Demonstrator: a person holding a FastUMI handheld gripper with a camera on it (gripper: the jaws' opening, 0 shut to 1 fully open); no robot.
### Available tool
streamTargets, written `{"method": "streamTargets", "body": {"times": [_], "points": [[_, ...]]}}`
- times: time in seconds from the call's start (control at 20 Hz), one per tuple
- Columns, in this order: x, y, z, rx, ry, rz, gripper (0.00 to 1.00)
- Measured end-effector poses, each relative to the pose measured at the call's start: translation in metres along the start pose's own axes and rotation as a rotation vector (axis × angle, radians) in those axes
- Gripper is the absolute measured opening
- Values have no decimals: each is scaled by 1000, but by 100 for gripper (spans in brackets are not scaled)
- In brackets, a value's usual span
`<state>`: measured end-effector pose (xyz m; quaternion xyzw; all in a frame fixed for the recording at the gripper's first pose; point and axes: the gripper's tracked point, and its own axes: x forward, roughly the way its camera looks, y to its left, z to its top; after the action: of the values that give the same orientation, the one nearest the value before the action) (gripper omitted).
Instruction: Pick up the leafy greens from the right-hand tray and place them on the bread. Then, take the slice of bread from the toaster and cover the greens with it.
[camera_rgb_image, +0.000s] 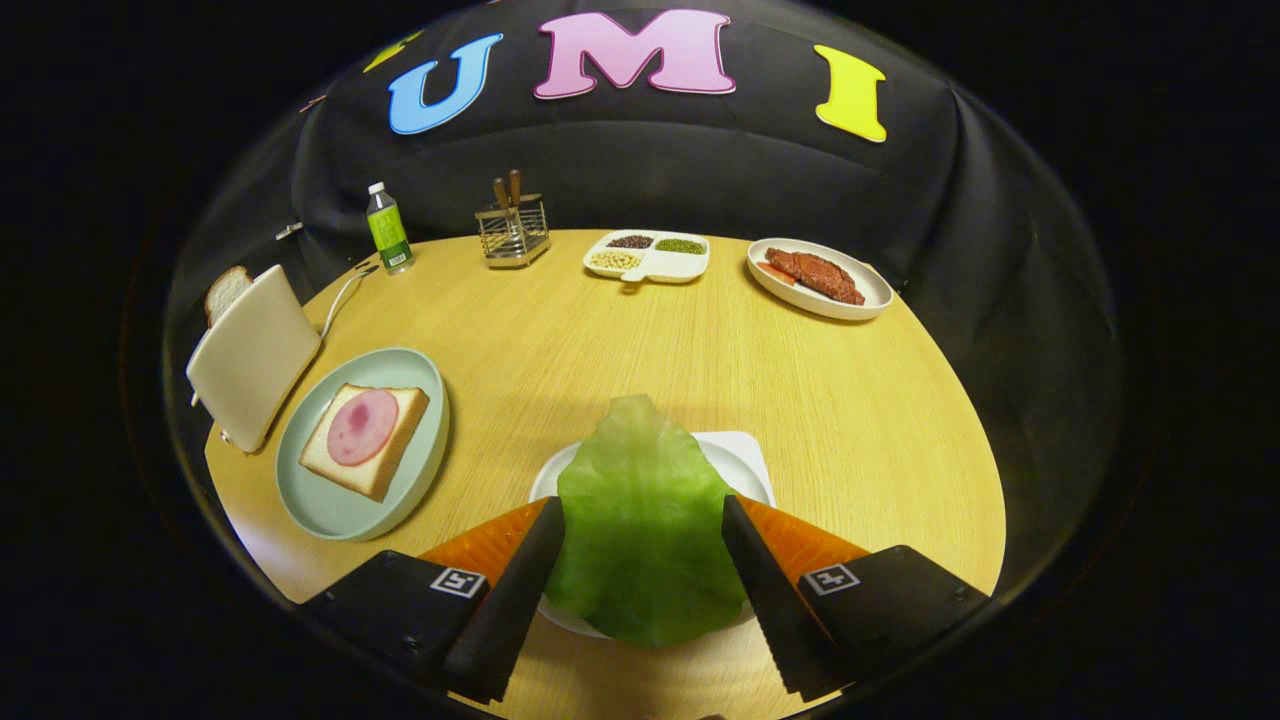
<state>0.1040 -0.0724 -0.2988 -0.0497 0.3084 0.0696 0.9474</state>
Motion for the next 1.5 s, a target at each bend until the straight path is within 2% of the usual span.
{"method": "streamTargets", "body": {"times": [0.25, 0.3, 0.45, 0.5, 0.55, 0.65, 0.7, 0.8, 0.9, 1.0, 1.1, 1.25, 1.5], "points": [[9, 0, -16, 25, 72, -11, 100], [6, -1, -15, 27, 67, -15, 92], [9, 2, -18, 25, 72, -14, 91], [9, 1, -16, 26, 67, -20, 83], [10, 1, -17, 29, 76, -23, 80], [7, 1, -17, 42, 80, -36, 79], [9, 2, -17, 56, 83, -45, 47], [10, 0, -17, 61, 94, -57, 41], [10, 3, -16, 73, 99, -61, 20], [10, 3, -15, 77, 105, -56, 9], [10, 4, -15, 87, 128, -50, 6], [10, 4, -11, 100, 157, -63, 5], [-13, 6, 25, 74, 74, -96, 5]]}}
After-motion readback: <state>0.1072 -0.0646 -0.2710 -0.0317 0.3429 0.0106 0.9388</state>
